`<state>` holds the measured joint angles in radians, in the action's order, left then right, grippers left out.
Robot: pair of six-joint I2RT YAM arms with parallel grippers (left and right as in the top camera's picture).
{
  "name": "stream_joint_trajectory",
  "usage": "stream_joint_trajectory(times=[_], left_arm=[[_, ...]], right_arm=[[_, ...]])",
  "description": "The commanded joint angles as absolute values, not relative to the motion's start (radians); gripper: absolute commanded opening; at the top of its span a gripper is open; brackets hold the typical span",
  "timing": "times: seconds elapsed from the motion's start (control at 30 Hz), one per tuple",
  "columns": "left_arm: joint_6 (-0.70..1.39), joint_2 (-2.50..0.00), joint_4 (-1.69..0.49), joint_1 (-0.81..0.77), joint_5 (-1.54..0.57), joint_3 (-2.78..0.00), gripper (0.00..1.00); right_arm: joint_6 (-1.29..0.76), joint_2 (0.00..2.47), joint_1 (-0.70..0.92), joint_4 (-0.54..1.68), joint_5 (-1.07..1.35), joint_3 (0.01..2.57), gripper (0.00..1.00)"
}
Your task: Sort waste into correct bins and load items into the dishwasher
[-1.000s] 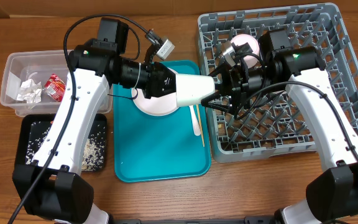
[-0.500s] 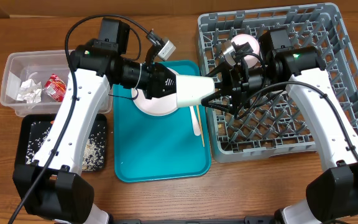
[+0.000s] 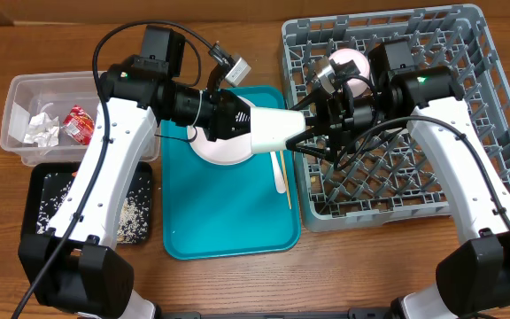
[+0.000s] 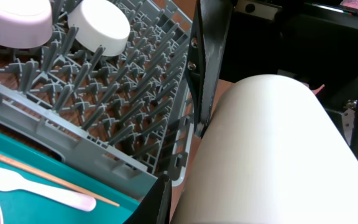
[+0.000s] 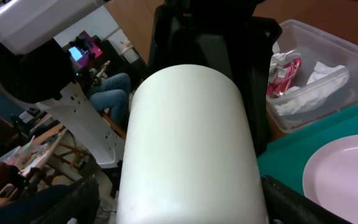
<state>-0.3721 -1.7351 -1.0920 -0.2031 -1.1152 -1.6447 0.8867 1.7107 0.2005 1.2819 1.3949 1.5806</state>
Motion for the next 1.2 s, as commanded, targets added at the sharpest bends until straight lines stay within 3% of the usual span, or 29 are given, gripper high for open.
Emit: stream_joint_trajectory(times=[0.0,0.3,0.63,0.87,1.17], left_arm=[[-0.361,-1.746,-1.084,-0.204,-1.021,-1.649,0.11],[-0.361,-1.746,-1.084,-0.204,-1.021,-1.649,0.11],[-0.361,-1.746,-1.085,-0.204,-1.021,-1.649,0.15],[-0.358,-1.746,-1.085,-0.204,-1.016,-1.649,0.45],[-0.358,-1.745,-1.097,-0.168,-1.014,-1.649,0.45]], right_arm=[[0.892,1.685,0.26,1.265,1.459,1.589,0.83],[0.89,1.685,0.27,1.257,1.459,1.589,0.76],[0.89,1.685,0.27,1.257,1.459,1.589,0.52],[0.89,1.685,0.27,1.257,1.448,1.589,0.5],[0.86,1.685,0.262,1.25,1.388,1.589,0.49]])
